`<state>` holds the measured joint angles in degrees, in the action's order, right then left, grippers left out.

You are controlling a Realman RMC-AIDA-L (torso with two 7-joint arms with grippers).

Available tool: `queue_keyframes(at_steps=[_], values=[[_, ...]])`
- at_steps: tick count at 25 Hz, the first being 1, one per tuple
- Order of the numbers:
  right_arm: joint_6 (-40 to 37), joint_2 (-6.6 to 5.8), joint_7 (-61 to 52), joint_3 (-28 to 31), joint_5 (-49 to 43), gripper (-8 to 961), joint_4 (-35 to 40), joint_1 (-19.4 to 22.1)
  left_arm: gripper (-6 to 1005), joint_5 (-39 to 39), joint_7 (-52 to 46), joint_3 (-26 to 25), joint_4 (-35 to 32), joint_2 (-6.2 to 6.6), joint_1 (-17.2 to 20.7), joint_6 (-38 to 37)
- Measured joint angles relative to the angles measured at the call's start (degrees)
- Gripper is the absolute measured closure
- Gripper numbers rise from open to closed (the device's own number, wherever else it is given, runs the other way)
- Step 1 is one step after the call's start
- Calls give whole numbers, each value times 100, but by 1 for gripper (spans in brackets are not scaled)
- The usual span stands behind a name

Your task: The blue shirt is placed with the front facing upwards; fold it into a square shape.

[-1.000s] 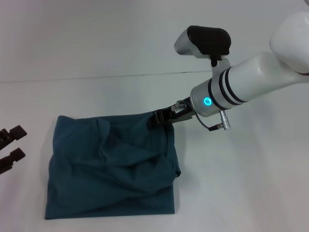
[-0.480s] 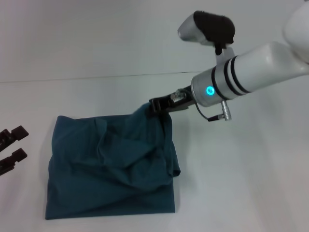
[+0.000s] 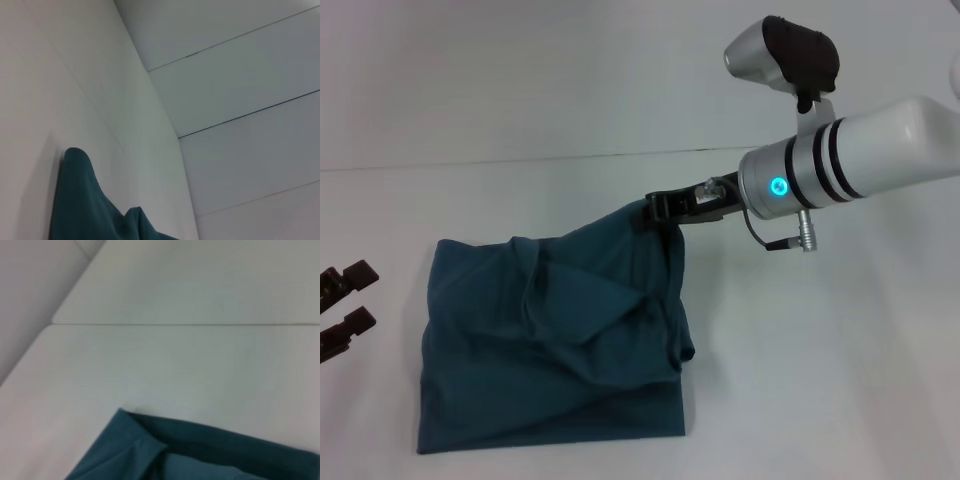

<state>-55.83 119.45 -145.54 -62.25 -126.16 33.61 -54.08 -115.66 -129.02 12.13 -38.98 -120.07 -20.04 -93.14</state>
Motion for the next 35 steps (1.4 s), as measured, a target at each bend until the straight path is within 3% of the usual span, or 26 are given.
queue_keyframes(at_steps=[9,20,22,28,33,35], values=[[385,15,31,-70,-237,911,-452,-217,62,0,17,20,69,3,3,42],[776,-8,-91,-84,-646,909,-485,-272,62,0,60,28,66,-6,47,59],[827,-30,-177,-75,-765,721,-485,-302,62,0,61,27,66,-7,47,59],[843,-187,-414,-49,-819,487,-436,-321,62,0,62,26,66,-7,57,59],[519,-301,-442,226,-797,360,-396,-258,62,0,62,26,66,-7,64,59],[50,-346,-319,415,-756,360,-329,-227,62,0,62,28,66,-7,64,58]])
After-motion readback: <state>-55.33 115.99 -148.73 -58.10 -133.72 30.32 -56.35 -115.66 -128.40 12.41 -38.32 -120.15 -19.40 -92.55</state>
